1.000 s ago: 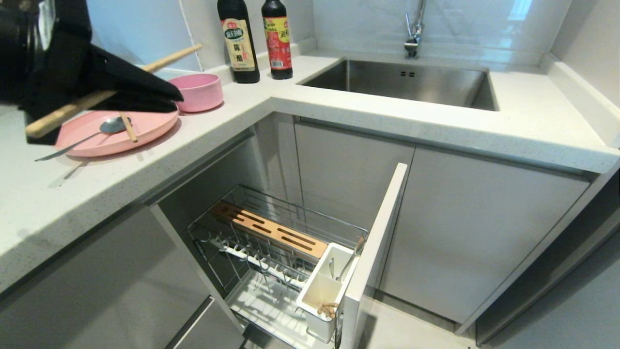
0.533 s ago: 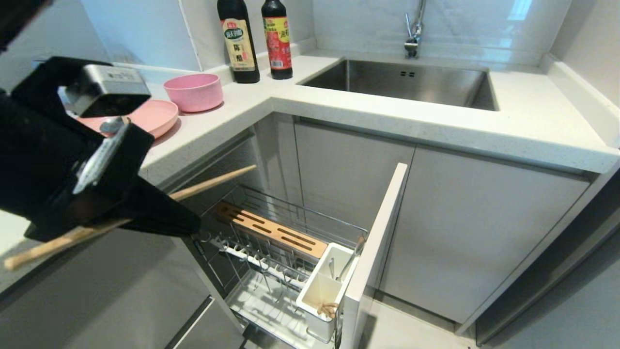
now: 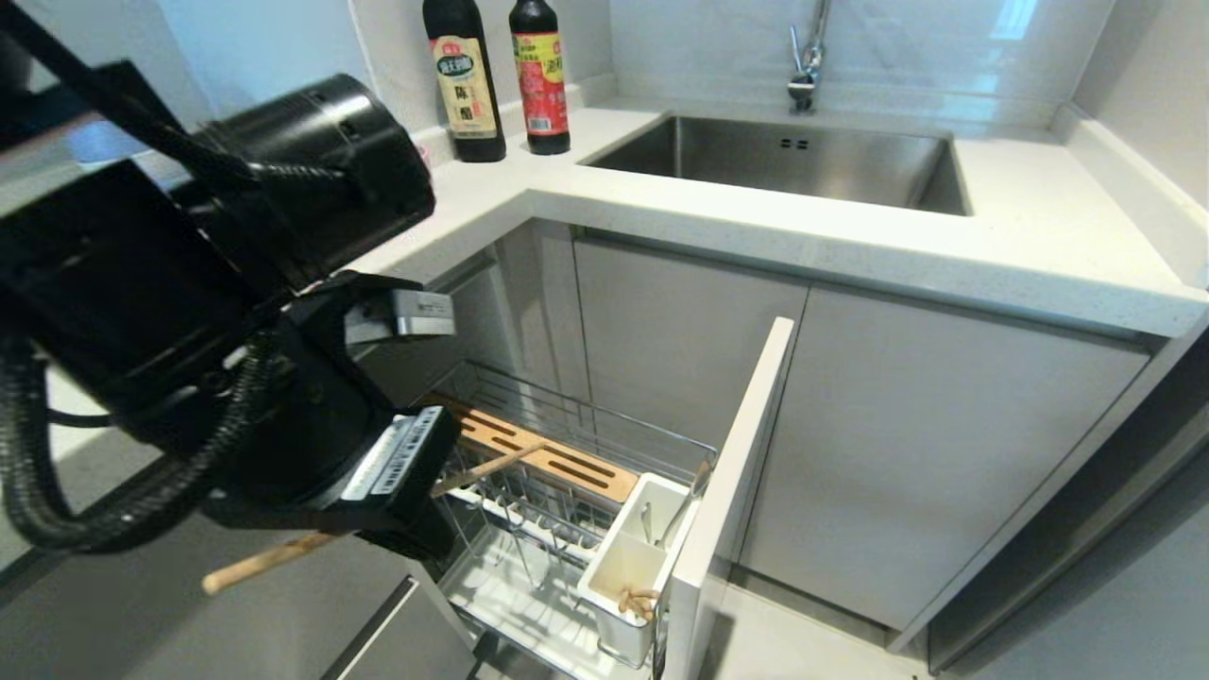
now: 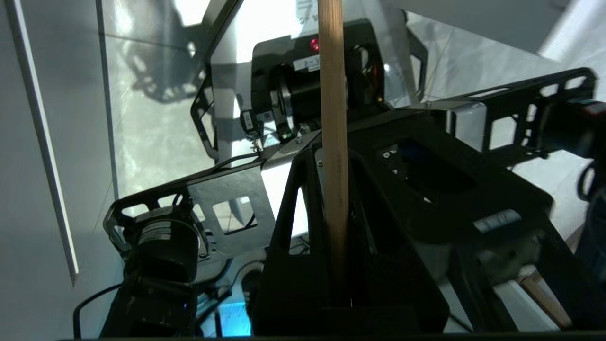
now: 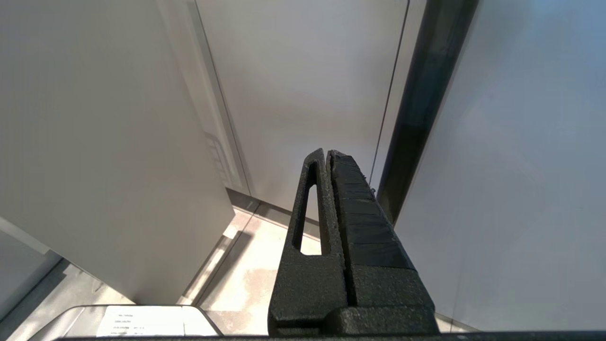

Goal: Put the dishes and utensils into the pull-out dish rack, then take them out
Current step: Pick up the chopsticks and place it in the cupboard

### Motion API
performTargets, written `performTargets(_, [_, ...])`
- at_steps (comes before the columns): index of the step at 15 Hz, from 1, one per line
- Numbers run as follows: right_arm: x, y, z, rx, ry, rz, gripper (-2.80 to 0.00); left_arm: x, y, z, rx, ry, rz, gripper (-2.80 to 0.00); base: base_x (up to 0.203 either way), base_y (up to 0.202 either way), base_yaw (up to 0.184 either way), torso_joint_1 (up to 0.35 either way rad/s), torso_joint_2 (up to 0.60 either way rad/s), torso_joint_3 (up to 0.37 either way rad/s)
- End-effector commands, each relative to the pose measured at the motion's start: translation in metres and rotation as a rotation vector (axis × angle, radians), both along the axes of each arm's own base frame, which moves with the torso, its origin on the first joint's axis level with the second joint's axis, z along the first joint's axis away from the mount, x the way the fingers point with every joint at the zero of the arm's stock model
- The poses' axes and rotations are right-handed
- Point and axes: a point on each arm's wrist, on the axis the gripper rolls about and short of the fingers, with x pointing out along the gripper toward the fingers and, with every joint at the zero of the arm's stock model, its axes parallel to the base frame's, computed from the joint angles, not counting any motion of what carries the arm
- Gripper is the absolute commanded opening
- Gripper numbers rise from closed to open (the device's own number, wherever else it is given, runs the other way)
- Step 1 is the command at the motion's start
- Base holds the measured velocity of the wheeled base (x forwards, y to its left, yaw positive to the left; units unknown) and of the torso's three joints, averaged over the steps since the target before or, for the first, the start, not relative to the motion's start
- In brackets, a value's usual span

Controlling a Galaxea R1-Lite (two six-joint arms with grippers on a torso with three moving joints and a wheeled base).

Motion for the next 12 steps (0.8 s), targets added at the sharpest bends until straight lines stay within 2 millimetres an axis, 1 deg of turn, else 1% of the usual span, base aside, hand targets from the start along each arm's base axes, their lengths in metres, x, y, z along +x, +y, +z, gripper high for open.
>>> performTargets(1, [0.000,0.000,0.000,0.000,0.001,0.000,-2.80,0.014,-0.017,-0.028,0.067,0.068,-0.006,-2.80,0.000,0.000,0.000,0.000,0.00,0.000])
performTargets(3, [0.000,0.000,0.000,0.000,0.001,0.000,-2.80,0.025,-0.032,-0.048,0.104,0.104,-0.017,-2.80,0.000,0.000,0.000,0.000,0.00,0.000])
performTargets(5, [0.000,0.000,0.000,0.000,0.001,0.000,-2.80,0.029,-0.044,-0.066,0.146,0.143,-0.037,-2.80,0.000,0.000,0.000,0.000,0.00,0.000])
performTargets(7, [0.000,0.000,0.000,0.000,0.001,0.000,-2.80,0.031,-0.053,-0.077,0.158,0.153,-0.053,-2.80,0.000,0.000,0.000,0.000,0.00,0.000])
performTargets(12, [0.000,0.000,0.000,0.000,0.001,0.000,-2.80,0.046,-0.070,-0.108,0.200,0.192,-0.052,-2.80,0.000,0.000,0.000,0.000,0.00,0.000])
